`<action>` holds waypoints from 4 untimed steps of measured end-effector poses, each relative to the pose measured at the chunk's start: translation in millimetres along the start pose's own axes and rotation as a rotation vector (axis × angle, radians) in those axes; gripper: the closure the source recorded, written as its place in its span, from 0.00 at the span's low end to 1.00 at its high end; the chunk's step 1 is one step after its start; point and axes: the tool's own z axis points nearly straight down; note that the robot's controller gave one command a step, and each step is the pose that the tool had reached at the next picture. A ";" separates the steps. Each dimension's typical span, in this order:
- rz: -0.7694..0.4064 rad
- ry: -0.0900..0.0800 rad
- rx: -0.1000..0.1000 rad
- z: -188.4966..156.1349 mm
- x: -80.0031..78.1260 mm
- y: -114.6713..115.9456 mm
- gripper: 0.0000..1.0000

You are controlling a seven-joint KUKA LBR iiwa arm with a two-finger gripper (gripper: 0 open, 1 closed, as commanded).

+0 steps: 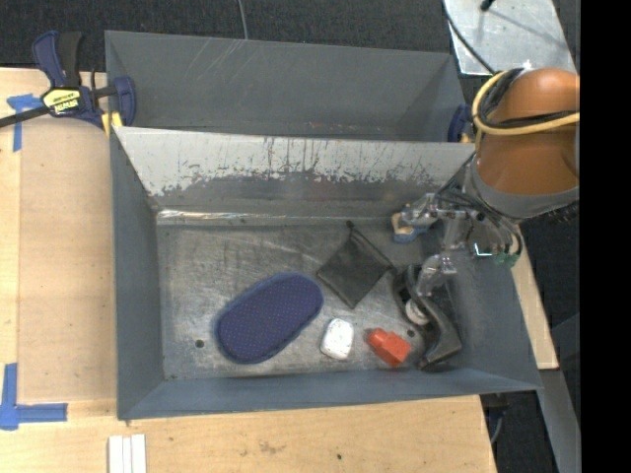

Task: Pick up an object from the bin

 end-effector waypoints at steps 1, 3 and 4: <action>-0.161 -0.011 0.004 102.2 -26.9 84.9 0.00; -0.191 -0.029 0.002 96.3 -17.7 101.7 1.00; -0.244 -0.017 0.001 -32.0 -45.6 134.6 1.00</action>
Offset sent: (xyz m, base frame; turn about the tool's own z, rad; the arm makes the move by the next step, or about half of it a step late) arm 0.0238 0.0854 -0.1048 -0.1574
